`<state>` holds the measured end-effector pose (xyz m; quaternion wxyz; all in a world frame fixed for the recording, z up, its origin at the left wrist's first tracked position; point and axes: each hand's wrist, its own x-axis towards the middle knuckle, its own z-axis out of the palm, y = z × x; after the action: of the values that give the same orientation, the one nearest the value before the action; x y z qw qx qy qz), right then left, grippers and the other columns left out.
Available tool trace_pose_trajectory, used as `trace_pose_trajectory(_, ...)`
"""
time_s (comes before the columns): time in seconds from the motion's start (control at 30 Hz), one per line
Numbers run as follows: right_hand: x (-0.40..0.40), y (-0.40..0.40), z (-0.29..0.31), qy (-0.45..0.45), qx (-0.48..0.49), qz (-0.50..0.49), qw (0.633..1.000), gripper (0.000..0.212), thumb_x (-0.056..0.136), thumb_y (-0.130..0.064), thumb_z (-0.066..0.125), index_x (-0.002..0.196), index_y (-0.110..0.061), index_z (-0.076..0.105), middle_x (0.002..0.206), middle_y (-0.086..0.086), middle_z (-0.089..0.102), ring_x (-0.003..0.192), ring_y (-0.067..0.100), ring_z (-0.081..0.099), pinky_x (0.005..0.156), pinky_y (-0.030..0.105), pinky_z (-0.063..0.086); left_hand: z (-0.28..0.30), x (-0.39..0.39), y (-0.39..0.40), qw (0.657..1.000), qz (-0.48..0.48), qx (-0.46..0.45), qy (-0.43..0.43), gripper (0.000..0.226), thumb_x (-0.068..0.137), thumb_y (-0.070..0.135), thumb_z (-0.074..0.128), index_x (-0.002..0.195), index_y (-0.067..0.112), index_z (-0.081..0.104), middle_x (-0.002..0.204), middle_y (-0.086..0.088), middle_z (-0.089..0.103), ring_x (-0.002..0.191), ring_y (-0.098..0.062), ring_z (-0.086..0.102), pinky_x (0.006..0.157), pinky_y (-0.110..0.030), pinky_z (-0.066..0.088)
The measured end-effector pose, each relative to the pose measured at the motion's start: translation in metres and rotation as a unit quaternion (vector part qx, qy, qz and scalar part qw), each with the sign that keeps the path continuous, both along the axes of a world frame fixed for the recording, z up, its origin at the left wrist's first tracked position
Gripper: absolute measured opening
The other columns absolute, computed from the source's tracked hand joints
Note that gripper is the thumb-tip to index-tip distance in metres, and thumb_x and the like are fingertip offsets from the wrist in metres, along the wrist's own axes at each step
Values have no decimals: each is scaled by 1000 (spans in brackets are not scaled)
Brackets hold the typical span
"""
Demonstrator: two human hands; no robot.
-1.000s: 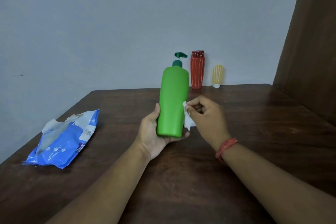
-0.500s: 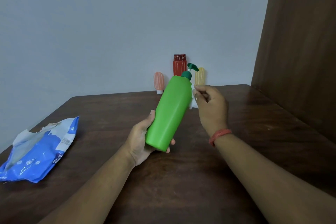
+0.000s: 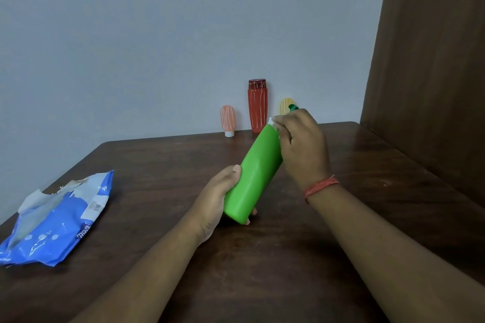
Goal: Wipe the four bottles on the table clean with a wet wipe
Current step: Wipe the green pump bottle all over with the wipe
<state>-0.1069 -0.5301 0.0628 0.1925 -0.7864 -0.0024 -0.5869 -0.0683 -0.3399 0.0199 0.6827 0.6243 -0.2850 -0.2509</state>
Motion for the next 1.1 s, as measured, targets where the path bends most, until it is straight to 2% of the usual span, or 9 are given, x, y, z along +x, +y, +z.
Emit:
trace_pose_trajectory(0.13,-3,14,-6,58,-126,35,990,19,83,2,63,98,-1,74,90,12,65,85,24,61,78,34,51,-1,-1,-1,1000,13,-5,-7,40,97,45,47,118,13,60,88,-18,69,71,-39,68,56,-40,57)
trace_pose_trajectory(0.27,0,8,2,34,-46,-4,998,19,85,5,63,99,-2,74,93,12,64,87,28,64,80,39,53,-2,-1,-3,1000,13,-5,-19,45,93,50,44,117,16,61,87,-15,70,70,-35,68,57,-41,57)
trace_pose_trajectory(0.37,-6,38,-7,90,-133,74,984,19,82,0,63,97,-5,74,89,11,63,82,28,64,72,36,54,-1,0,-3,999,43,-18,16,60,91,64,33,119,21,65,94,-13,73,76,-32,70,59,-42,58)
trace_pose_trajectory(0.47,-11,67,-16,147,-189,147,960,12,83,-5,68,93,-9,74,86,7,61,79,24,61,68,32,50,-3,9,0,992,72,-69,83,87,91,75,18,121,7,63,108,-21,71,93,-36,69,74,-50,56)
trace_pose_trajectory(0.6,-4,83,-22,182,-228,201,935,14,82,-2,69,93,-12,72,91,3,60,84,21,57,68,35,53,-5,20,6,970,101,-132,177,101,80,87,25,128,3,55,127,-25,57,124,-42,58,105,-56,44)
trace_pose_trajectory(0.73,-5,84,-25,217,-296,234,900,20,81,0,66,96,-11,72,92,4,61,85,23,58,68,37,54,-3,26,9,954,104,-172,221,102,83,88,23,130,4,58,114,-19,61,109,-34,62,93,-43,52)
trace_pose_trajectory(0.8,-6,74,-22,202,-286,208,913,24,79,1,66,100,-11,72,94,4,62,86,23,58,70,36,53,0,23,9,956,103,-169,215,102,84,87,19,130,9,64,118,-20,65,108,-34,63,94,-48,50)
trace_pose_trajectory(0.87,-9,67,-21,178,-241,182,936,23,82,0,65,103,-9,72,95,6,63,86,24,59,72,37,53,3,19,8,958,104,-170,206,98,84,87,17,114,14,75,113,-18,70,102,-35,65,95,-53,45)
trace_pose_trajectory(1.1,-15,62,-22,133,-264,195,935,18,96,-8,56,101,-3,72,92,10,65,82,26,59,72,38,51,4,19,16,956,73,-202,200,95,86,85,17,113,13,73,100,-14,72,79,-27,67,64,-36,48)
